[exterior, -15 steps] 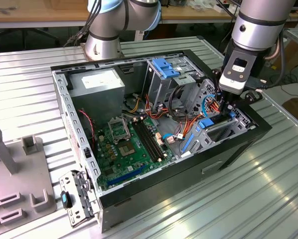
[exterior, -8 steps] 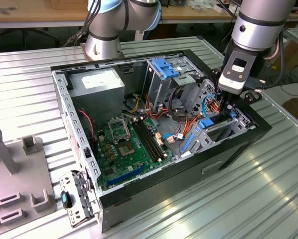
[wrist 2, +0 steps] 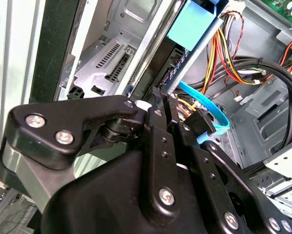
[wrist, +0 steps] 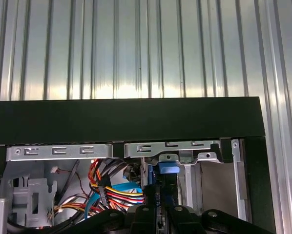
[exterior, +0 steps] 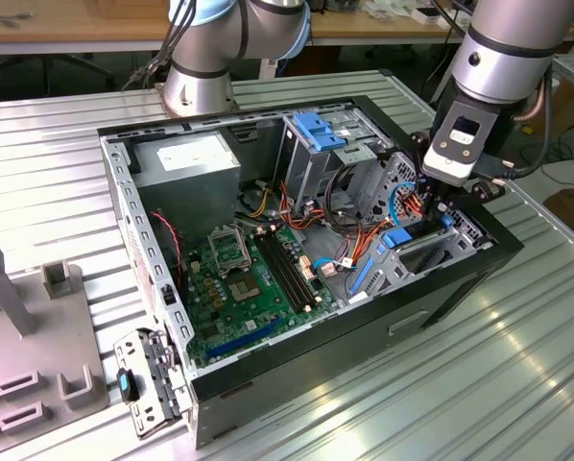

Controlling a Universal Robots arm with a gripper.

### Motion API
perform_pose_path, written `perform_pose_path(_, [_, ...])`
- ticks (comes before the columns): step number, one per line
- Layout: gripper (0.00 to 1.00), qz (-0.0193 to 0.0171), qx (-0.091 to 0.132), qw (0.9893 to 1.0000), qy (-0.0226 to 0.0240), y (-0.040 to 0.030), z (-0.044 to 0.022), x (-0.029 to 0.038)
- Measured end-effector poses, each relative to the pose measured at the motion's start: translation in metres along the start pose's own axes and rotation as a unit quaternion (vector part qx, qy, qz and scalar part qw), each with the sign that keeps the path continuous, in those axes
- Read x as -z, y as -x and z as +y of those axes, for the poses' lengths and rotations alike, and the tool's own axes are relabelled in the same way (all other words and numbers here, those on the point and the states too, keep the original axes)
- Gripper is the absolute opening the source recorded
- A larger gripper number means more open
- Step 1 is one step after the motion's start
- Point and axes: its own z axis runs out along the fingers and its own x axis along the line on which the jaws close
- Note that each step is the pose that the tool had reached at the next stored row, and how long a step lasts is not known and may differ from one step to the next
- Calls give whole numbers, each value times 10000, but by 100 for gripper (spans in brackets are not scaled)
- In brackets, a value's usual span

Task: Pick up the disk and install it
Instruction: 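Insert the first disk wire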

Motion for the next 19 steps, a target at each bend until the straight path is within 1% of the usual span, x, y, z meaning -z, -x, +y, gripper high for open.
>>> perform_pose_path(1, [16,10,-2,10000,0,8,0,0])
perform_pose_path(2, [16,28,-5,10000,-1,14,0,0])
perform_pose_path(3, [16,34,-6,10000,-1,14,1,2])
perform_pose_path(6, [16,34,-6,10000,-1,15,4,16])
perform_pose_path(9, [16,42,-8,10000,-1,35,5,19])
perform_pose_path(10, [16,47,-9,10000,-1,39,5,18])
perform_pose_path(11, [16,64,-13,10000,-2,44,5,17])
perform_pose_path(12, [16,70,-14,10000,-2,44,5,16])
perform_pose_path(15, [16,76,-15,10000,-2,46,4,12])
perform_pose_path(19, [16,75,-15,10000,-2,54,2,3])
